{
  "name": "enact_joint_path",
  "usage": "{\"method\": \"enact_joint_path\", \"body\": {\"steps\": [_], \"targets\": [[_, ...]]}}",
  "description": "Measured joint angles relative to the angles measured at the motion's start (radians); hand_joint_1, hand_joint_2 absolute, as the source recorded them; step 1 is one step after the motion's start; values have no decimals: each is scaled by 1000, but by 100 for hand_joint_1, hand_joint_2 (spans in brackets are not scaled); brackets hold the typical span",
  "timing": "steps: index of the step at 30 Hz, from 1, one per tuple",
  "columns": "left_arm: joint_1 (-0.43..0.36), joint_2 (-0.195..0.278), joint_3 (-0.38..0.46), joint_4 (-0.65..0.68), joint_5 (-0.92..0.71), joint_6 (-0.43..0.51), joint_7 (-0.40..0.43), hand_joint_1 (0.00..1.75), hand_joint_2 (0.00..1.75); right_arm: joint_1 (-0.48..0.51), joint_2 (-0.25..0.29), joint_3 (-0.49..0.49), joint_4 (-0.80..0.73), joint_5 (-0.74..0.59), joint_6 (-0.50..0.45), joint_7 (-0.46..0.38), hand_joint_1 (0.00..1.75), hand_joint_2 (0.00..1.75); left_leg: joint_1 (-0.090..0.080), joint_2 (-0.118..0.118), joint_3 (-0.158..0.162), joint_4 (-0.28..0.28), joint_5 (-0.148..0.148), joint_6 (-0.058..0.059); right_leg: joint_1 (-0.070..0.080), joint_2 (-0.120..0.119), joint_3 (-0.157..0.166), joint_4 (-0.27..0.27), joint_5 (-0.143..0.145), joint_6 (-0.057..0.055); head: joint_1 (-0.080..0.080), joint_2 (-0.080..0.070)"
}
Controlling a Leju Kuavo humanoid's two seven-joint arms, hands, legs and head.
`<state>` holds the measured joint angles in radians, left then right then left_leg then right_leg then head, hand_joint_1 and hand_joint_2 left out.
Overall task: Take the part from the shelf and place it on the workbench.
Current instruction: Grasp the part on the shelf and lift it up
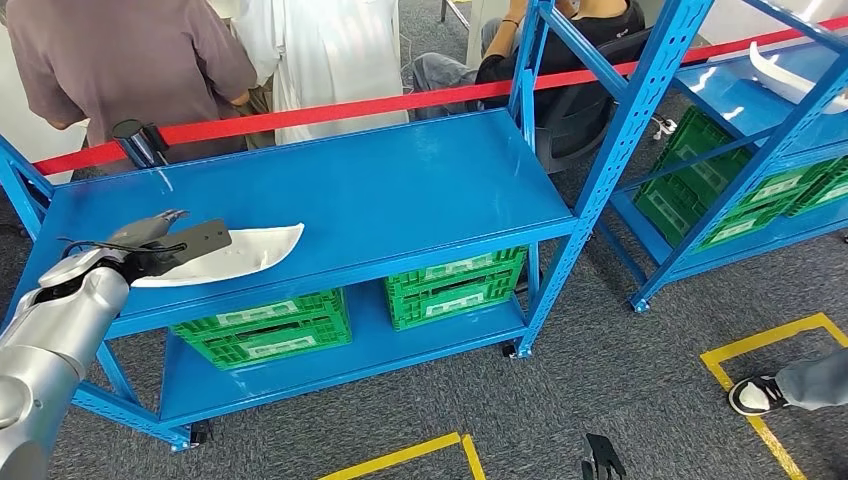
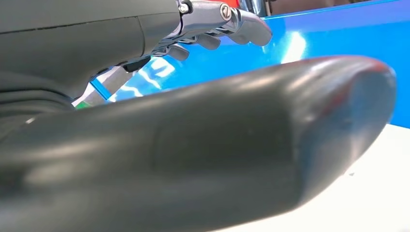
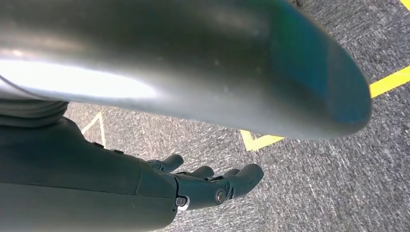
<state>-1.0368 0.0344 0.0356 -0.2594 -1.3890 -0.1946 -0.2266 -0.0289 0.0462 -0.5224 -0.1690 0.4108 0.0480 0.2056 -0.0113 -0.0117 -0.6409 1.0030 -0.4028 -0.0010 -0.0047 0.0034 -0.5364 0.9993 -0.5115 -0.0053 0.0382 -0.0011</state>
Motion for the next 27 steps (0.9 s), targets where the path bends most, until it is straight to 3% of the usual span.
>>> {"method": "enact_joint_path", "body": {"steps": [27], "targets": [[28,19,-2,-1,71,25,-67,0,0,1,0,-22,0,2,-8,-2,0,0,0,0,0,0,0,0,0,0,1,0,0,0,0,0]]}}
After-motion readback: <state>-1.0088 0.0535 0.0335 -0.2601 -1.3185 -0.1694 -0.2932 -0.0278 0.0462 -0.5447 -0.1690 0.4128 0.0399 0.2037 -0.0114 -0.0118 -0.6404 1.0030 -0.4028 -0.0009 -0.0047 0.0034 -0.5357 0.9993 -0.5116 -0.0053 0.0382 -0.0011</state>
